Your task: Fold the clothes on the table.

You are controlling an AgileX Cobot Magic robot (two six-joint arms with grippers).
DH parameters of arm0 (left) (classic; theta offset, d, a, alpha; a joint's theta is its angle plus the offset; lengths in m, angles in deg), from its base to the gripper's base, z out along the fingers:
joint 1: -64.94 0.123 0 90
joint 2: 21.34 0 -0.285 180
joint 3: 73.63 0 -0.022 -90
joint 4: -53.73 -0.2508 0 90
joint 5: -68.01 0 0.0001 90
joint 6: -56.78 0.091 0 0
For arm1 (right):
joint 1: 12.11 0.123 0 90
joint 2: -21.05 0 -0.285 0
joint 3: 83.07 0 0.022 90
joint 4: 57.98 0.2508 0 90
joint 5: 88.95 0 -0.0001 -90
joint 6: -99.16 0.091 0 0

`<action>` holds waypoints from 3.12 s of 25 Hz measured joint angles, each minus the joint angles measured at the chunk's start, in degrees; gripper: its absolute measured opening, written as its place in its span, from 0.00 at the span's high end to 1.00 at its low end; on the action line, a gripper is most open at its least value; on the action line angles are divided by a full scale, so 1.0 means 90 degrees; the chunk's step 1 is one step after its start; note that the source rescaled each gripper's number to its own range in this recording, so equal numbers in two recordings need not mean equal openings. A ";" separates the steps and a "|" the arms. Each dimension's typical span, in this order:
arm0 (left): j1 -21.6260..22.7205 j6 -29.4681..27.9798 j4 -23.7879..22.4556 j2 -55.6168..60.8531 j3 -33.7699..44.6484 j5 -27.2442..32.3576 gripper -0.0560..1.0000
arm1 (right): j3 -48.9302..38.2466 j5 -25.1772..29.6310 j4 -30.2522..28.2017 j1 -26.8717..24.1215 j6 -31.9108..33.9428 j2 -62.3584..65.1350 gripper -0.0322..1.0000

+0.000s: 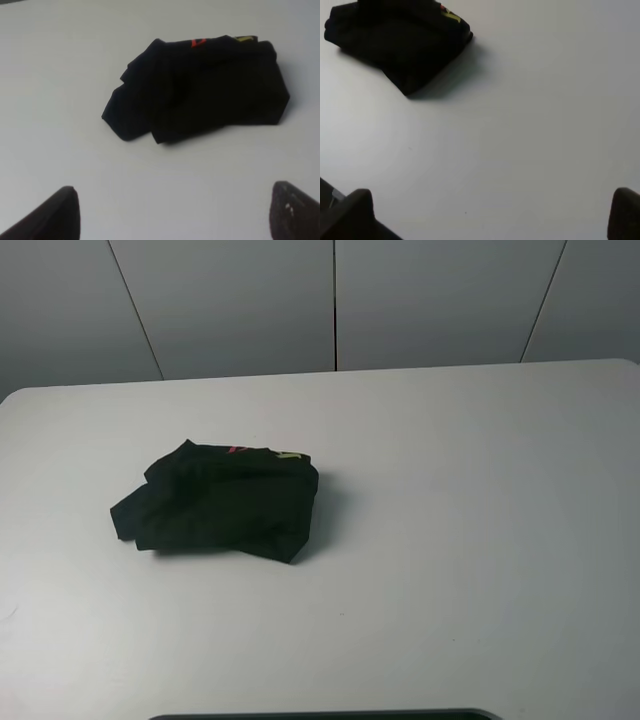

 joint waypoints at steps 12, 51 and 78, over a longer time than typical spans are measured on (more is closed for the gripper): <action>0.0000 0.0001 -0.0243 0.0342 0.0451 0.0000 0.01 | -0.0234 -0.0054 0.0012 0.0000 0.0055 0.0995 0.00; 0.0935 0.0127 -0.0098 0.0358 0.0814 -0.0877 0.01 | -0.0287 -0.0162 -0.0315 -0.1021 -0.0144 0.1005 0.00; 0.1781 0.0127 -0.0098 0.0358 0.0814 -0.0877 0.01 | -0.0287 -0.0162 -0.0329 -0.2254 -0.0164 0.1005 0.00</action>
